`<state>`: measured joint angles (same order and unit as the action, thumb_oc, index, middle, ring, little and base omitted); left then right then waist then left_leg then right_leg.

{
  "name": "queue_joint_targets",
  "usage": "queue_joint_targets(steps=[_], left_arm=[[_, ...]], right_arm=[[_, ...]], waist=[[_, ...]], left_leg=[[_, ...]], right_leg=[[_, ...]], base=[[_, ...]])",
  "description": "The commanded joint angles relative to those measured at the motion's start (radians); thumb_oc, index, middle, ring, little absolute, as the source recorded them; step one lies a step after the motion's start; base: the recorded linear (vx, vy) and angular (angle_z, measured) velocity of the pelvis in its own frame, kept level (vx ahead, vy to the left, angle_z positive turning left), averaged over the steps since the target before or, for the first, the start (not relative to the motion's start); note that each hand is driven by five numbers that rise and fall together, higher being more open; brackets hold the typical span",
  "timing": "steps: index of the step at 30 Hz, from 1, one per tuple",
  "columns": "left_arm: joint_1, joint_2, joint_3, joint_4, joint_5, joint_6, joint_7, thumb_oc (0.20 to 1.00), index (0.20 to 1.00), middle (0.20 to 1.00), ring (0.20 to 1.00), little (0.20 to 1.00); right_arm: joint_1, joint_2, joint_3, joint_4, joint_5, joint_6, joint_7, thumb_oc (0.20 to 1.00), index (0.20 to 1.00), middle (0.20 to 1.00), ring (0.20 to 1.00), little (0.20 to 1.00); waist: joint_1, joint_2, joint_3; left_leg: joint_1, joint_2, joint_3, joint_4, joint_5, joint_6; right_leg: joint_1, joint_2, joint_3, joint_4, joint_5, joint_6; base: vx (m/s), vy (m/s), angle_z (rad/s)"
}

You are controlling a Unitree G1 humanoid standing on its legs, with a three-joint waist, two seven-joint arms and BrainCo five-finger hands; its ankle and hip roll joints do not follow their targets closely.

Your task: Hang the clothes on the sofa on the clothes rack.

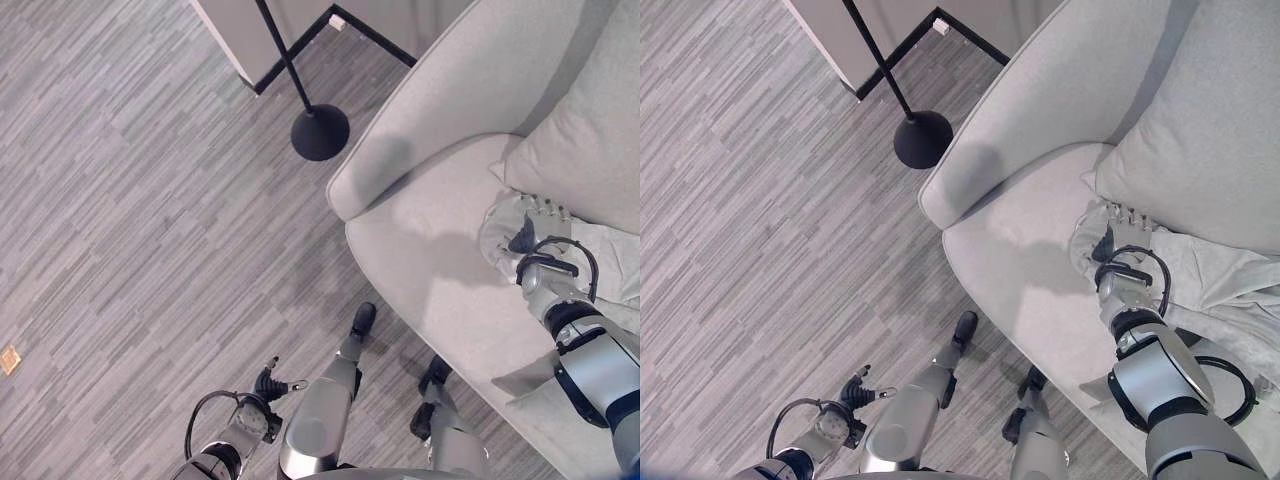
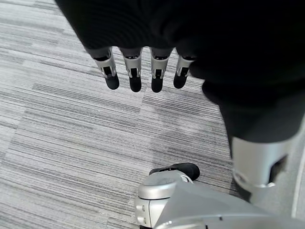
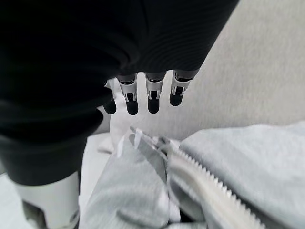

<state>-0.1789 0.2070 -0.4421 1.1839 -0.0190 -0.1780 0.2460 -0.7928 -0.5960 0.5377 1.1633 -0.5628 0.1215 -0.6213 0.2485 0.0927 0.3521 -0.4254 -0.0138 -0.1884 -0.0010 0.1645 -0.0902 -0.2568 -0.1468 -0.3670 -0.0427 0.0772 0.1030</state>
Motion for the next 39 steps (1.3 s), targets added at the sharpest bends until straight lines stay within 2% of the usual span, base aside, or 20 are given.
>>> queue_joint_targets(steps=[1, 5, 11, 12, 13, 14, 15, 16, 17, 18, 23, 29, 31, 34, 36, 39], left_arm=[[-0.042, -0.005, -0.026, 0.050, 0.019, -0.016, 0.043, 1.000, 1.000, 1.000, 1.000, 1.000], [-0.056, 0.003, -0.059, 0.019, 0.023, -0.027, 0.045, 1.000, 1.000, 1.000, 1.000, 1.000], [-0.065, 0.016, -0.133, -0.059, 0.046, -0.030, 0.050, 1.000, 1.000, 1.000, 1.000, 1.000], [-0.065, 0.020, -0.139, -0.071, 0.047, -0.029, 0.050, 1.000, 1.000, 1.000, 1.000, 1.000], [-0.065, 0.020, -0.139, -0.071, 0.047, -0.029, 0.050, 1.000, 1.000, 1.000, 1.000, 1.000], [-0.067, 0.030, -0.140, -0.101, 0.034, -0.029, 0.053, 1.000, 1.000, 1.000, 1.000, 1.000], [-0.067, 0.030, -0.140, -0.101, 0.034, -0.029, 0.053, 1.000, 1.000, 1.000, 1.000, 1.000], [-0.063, 0.033, -0.131, -0.139, 0.009, -0.031, 0.059, 1.000, 1.000, 1.000, 1.000, 1.000], [-0.062, 0.032, -0.127, -0.144, 0.004, -0.032, 0.060, 1.000, 1.000, 1.000, 1.000, 1.000], [-0.064, 0.032, -0.124, -0.143, 0.003, -0.031, 0.064, 1.000, 1.000, 1.000, 1.000, 1.000], [-0.072, 0.045, -0.136, -0.163, 0.035, -0.026, 0.070, 1.000, 1.000, 1.000, 1.000, 1.000], [-0.069, 0.062, -0.137, -0.185, 0.068, -0.028, 0.078, 1.000, 1.000, 1.000, 1.000, 1.000], [-0.059, 0.066, -0.137, -0.183, 0.072, -0.027, 0.085, 1.000, 1.000, 1.000, 1.000, 1.000], [-0.058, 0.060, -0.126, -0.154, 0.071, -0.028, 0.094, 1.000, 1.000, 1.000, 1.000, 1.000], [-0.052, 0.049, -0.092, -0.108, 0.068, -0.025, 0.108, 1.000, 1.000, 1.000, 1.000, 1.000], [-0.019, 0.043, -0.045, -0.102, 0.073, -0.013, 0.115, 1.000, 1.000, 1.000, 1.000, 1.000]], right_arm=[[-0.003, -0.097, 0.018, -0.068, -0.086, 0.055, -0.092, 1.000, 1.000, 1.000, 1.000, 1.000], [-0.013, -0.087, 0.058, 0.052, -0.058, 0.033, -0.045, 1.000, 1.000, 1.000, 1.000, 1.000], [0.020, -0.022, 0.111, 0.236, -0.072, 0.054, 0.007, 1.000, 1.000, 1.000, 1.000, 1.000], [0.023, -0.017, 0.112, 0.261, -0.071, 0.055, 0.016, 0.934, 0.934, 0.934, 0.934, 0.934], [0.023, -0.017, 0.112, 0.261, -0.071, 0.055, 0.016, 0.934, 0.934, 0.934, 0.934, 0.934], [0.018, -0.023, 0.107, 0.287, -0.062, 0.058, 0.036, 0.743, 0.743, 0.743, 0.743, 0.743], [0.018, -0.023, 0.107, 0.287, -0.062, 0.058, 0.036, 0.693, 0.693, 0.693, 0.693, 0.693], [0.018, -0.043, 0.098, 0.285, -0.044, 0.058, 0.037, 0.586, 0.586, 0.586, 0.586, 0.586], [0.021, -0.047, 0.099, 0.279, -0.043, 0.057, 0.036, 0.526, 0.526, 0.526, 0.526, 0.526], [0.030, -0.037, 0.099, 0.290, -0.041, 0.055, 0.047, 0.200, 0.200, 0.200, 0.200, 0.200], [0.027, -0.013, 0.083, 0.323, -0.010, 0.051, 0.092, 0.200, 0.200, 0.200, 0.200, 0.200], [0.053, 0.010, 0.068, 0.305, -0.001, 0.042, 0.088, 0.200, 0.200, 0.200, 0.200, 0.200], [0.029, 0.013, 0.003, 0.276, 0.124, 0.000, 0.040, 0.200, 0.200, 0.200, 0.200, 0.200], [0.027, 0.021, -0.022, 0.211, 0.187, -0.033, -0.013, 0.200, 0.200, 0.200, 0.200, 0.200], [0.030, 0.054, -0.035, 0.015, 0.221, -0.065, -0.057, 0.200, 0.200, 0.200, 0.200, 0.200], [0.089, 0.060, -0.121, -0.362, 0.276, -0.107, -0.073, 0.200, 0.200, 0.200, 0.200, 0.200]], waist=[[-0.002, -0.065, -0.022], [0.002, -0.066, -0.004], [0.022, -0.040, 0.020], [0.023, -0.036, 0.023], [0.023, -0.036, 0.023], [0.026, -0.027, 0.031], [0.026, -0.027, 0.031], [0.025, -0.018, 0.041], [0.024, -0.018, 0.044], [0.022, -0.017, 0.046], [0.017, -0.021, 0.044], [0.000, -0.030, 0.034], [-0.016, -0.043, 0.029], [-0.029, -0.053, 0.026], [-0.054, -0.077, 0.015], [-0.080, -0.101, -0.008]], left_leg=[[-0.124, 0.027, -0.030, 0.134, -0.085, 0.002], [-0.151, 0.018, -0.035, 0.139, -0.082, -0.003], [-0.190, 0.006, -0.037, 0.127, -0.069, -0.004], [-0.200, 0.002, -0.038, 0.131, -0.069, -0.004], [-0.200, 0.002, -0.038, 0.131, -0.069, -0.004], [-0.226, -0.005, -0.032, 0.148, -0.073, -0.003], [-0.226, -0.005, -0.032, 0.148, -0.073, -0.003], [-0.245, -0.012, -0.025, 0.159, -0.074, -0.002], [-0.252, -0.013, -0.022, 0.161, -0.073, -0.001], [-0.260, -0.014, -0.020, 0.163, -0.074, 0.000], [-0.279, -0.023, -0.019, 0.168, -0.078, 0.003], [-0.264, -0.029, -0.021, 0.166, -0.086, 0.007], [-0.247, -0.026, -0.023, 0.163, -0.091, 0.007], [-0.228, -0.021, -0.021, 0.162, -0.095, 0.007], [-0.194, -0.006, -0.018, 0.158, -0.103, 0.008], [-0.147, 0.013, -0.015, 0.146, -0.113, 0.008]], right_leg=[[0.060, -0.127, 0.062, -0.030, 0.030, 0.085], [0.039, -0.131, 0.054, -0.027, 0.036, 0.089], [0.014, -0.139, 0.034, -0.035, 0.045, 0.100], [0.008, -0.140, 0.033, -0.035, 0.046, 0.100], [0.008, -0.140, 0.033, -0.035, 0.046, 0.100], [-0.011, -0.144, 0.035, -0.034, 0.052, 0.102], [-0.011, -0.144, 0.035, -0.034, 0.052, 0.102], [-0.029, -0.146, 0.041, -0.034, 0.058, 0.104], [-0.035, -0.145, 0.045, -0.035, 0.059, 0.105], [-0.041, -0.143, 0.046, -0.037, 0.059, 0.105], [-0.058, -0.145, 0.047, -0.039, 0.061, 0.107], [-0.050, -0.146, 0.045, -0.038, 0.061, 0.108], [-0.037, -0.143, 0.047, -0.036, 0.057, 0.107], [-0.027, -0.141, 0.056, -0.035, 0.054, 0.105], [-0.008, -0.136, 0.070, -0.033, 0.046, 0.099], [0.021, -0.128, 0.077, -0.032, 0.034, 0.093]], base=[[0.03, -0.021, 0.09], [0.02, -0.007, 0.05], [0.03, 0.002, 0.07], [0.00, 0.003, 0.04], [0.01, 0.035, 0.02], [0.00, 0.031, -0.02], [-0.01, 0.084, -0.02], [-0.01, 0.068, -0.03], [0.00, 0.077, -0.02], [0.00, 0.000, 0.00], [0.01, 0.003, -0.01], [0.01, -0.001, 0.02], [0.00, 0.000, 0.00], [0.01, -0.004, -0.01], [0.02, -0.028, -0.08], [0.04, -0.049, -0.18]])
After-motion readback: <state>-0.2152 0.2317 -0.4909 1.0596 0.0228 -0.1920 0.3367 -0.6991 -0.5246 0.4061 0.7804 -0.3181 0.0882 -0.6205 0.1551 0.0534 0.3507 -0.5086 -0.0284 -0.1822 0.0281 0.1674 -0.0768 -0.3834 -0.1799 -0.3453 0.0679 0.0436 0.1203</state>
